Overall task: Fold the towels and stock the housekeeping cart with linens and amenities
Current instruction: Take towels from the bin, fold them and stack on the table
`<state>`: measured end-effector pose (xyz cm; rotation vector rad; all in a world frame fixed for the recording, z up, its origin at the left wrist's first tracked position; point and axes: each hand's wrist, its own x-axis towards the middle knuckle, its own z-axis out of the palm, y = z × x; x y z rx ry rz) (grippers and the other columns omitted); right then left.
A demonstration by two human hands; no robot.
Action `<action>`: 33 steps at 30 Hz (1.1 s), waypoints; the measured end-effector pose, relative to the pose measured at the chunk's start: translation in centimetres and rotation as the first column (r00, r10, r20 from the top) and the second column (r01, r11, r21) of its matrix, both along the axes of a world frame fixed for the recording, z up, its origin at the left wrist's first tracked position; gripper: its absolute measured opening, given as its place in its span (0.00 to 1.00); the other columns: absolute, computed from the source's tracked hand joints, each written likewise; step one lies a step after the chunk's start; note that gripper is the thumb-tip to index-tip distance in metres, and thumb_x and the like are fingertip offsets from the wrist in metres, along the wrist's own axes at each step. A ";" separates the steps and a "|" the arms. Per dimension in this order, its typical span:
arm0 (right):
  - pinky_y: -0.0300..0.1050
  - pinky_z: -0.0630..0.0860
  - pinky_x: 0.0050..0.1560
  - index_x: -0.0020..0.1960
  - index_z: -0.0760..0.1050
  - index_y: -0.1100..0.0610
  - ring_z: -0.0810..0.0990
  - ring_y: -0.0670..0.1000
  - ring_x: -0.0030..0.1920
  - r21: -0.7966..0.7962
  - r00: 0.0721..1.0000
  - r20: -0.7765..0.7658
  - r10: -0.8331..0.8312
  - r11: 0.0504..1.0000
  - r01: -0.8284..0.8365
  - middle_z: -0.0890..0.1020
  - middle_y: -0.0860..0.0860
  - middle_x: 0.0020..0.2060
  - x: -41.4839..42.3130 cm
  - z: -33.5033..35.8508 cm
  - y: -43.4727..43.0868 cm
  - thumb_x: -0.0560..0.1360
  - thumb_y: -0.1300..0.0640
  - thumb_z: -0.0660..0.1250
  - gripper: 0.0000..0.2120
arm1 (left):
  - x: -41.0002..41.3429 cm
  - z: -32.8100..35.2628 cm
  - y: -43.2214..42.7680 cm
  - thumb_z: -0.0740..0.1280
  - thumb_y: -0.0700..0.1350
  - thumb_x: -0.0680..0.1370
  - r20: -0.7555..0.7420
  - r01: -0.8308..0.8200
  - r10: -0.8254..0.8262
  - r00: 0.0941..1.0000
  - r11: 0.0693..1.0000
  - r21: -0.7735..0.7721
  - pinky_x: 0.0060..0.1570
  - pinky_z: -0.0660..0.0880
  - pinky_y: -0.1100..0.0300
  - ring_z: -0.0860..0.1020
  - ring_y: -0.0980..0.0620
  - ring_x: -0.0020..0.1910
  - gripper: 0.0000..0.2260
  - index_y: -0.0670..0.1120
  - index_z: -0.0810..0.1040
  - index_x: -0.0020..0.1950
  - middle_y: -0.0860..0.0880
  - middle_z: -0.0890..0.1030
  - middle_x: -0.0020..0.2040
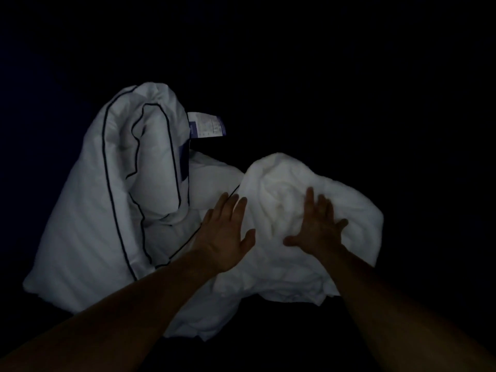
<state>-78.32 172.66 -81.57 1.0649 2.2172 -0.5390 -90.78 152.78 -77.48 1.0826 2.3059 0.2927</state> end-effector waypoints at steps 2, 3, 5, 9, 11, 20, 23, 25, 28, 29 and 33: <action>0.68 0.56 0.71 0.77 0.27 0.51 0.57 0.59 0.75 0.092 1.000 -0.028 0.003 0.996 -0.001 0.55 0.58 0.76 -0.2 -1.1 -0.1 0.65 0.33 0.74 0.65 | -0.2 -0.4 0.1 0.55 0.60 0.82 -0.008 0.019 -0.019 1.000 1.000 0.002 0.76 0.49 0.49 0.45 0.48 0.79 0.33 0.45 0.48 0.81 0.46 0.51 0.81; 0.64 0.62 0.69 0.79 0.36 0.54 0.65 0.58 0.71 0.150 0.999 -0.041 0.026 0.988 -0.020 0.63 0.58 0.72 -0.2 -1.4 -0.2 0.68 0.35 0.72 0.58 | -0.3 -0.3 0.2 0.53 0.61 0.81 -0.010 0.025 -0.025 1.000 1.000 0.000 0.77 0.50 0.49 0.46 0.47 0.79 0.34 0.45 0.48 0.81 0.45 0.51 0.81; 0.54 0.70 0.62 0.74 0.61 0.56 0.75 0.56 0.61 0.218 0.989 -0.128 0.069 0.975 -0.040 0.76 0.55 0.62 -0.3 -1.3 -0.4 0.74 0.41 0.67 0.35 | -0.3 0.2 0.5 0.53 0.61 0.80 -0.003 0.022 -0.022 1.000 1.000 -0.003 0.76 0.51 0.47 0.46 0.47 0.80 0.34 0.44 0.48 0.80 0.45 0.52 0.80; 0.49 0.74 0.54 0.54 0.76 0.54 0.79 0.53 0.53 0.147 0.963 -0.267 0.039 0.989 0.001 0.79 0.51 0.51 0.6 2.6 -1.4 0.76 0.47 0.64 0.13 | 0.0 3.0 1.1 0.62 0.61 0.79 0.029 0.018 -0.019 0.999 0.999 0.033 0.76 0.50 0.47 0.45 0.47 0.79 0.39 0.46 0.45 0.80 0.46 0.50 0.81; 0.49 0.75 0.53 0.53 0.77 0.55 0.78 0.53 0.53 0.047 0.933 -0.356 -0.053 0.996 0.075 0.79 0.52 0.51 2.0 5.8 -1.5 0.77 0.46 0.66 0.13 | 0.1 5.3 1.6 0.67 0.61 0.76 0.052 0.047 -0.050 0.997 0.997 0.057 0.76 0.50 0.47 0.45 0.47 0.79 0.45 0.50 0.39 0.78 0.46 0.49 0.81; 0.31 0.66 0.48 0.54 0.82 0.56 0.76 0.48 0.49 -0.047 0.657 -0.752 -0.056 0.998 0.031 0.78 0.50 0.47 8.7 27.1 -2.0 0.67 0.51 0.79 0.18 | 4.2 21.3 4.7 0.76 0.68 0.58 0.110 -0.026 0.002 0.994 0.975 0.220 0.76 0.48 0.41 0.41 0.47 0.79 0.64 0.55 0.34 0.76 0.49 0.43 0.81; 0.22 0.65 0.51 0.57 0.82 0.57 0.76 0.47 0.52 -0.042 0.548 -0.835 -0.049 0.999 0.024 0.73 0.46 0.49 12.5 33.9 -3.1 0.65 0.53 0.82 0.23 | 7.2 27.7 4.5 0.81 0.61 0.61 0.103 0.077 -0.110 0.989 0.956 0.283 0.77 0.44 0.42 0.47 0.44 0.79 0.57 0.50 0.46 0.77 0.44 0.53 0.79; 0.31 0.72 0.50 0.55 0.82 0.55 0.78 0.51 0.52 0.023 0.448 -0.894 0.007 0.999 0.030 0.73 0.44 0.49 15.3 38.6 -3.7 0.64 0.52 0.81 0.21 | 10.2 31.8 3.8 0.79 0.54 0.66 0.261 0.045 -0.136 0.956 0.944 0.327 0.77 0.53 0.44 0.62 0.44 0.75 0.41 0.52 0.58 0.71 0.47 0.66 0.73; 0.39 0.73 0.45 0.53 0.80 0.53 0.78 0.51 0.48 0.100 0.306 -0.949 0.074 0.993 0.069 0.72 0.44 0.49 20.1 45.8 -4.7 0.63 0.49 0.76 0.20 | 15.5 38.1 3.1 0.79 0.43 0.69 0.343 -0.109 -0.020 0.939 0.929 0.354 0.66 0.73 0.51 0.75 0.50 0.64 0.29 0.53 0.72 0.66 0.53 0.77 0.62; 0.38 0.71 0.44 0.53 0.79 0.52 0.78 0.50 0.47 0.109 0.263 -0.961 0.081 0.990 0.095 0.72 0.46 0.50 21.8 48.3 -4.9 0.63 0.48 0.74 0.20 | 17.4 40.5 3.2 0.79 0.42 0.70 0.322 -0.161 0.025 0.946 0.901 0.403 0.62 0.75 0.53 0.77 0.49 0.62 0.26 0.54 0.74 0.64 0.53 0.79 0.59; 0.47 0.73 0.44 0.53 0.78 0.52 0.77 0.53 0.47 0.044 0.068 -0.997 0.030 0.975 0.217 0.74 0.48 0.47 28.7 58.4 -5.6 0.61 0.49 0.75 0.21 | 25.8 52.1 4.4 0.77 0.50 0.71 0.273 -0.237 0.072 0.959 0.734 0.637 0.50 0.73 0.64 0.76 0.64 0.50 0.24 0.60 0.73 0.64 0.64 0.76 0.51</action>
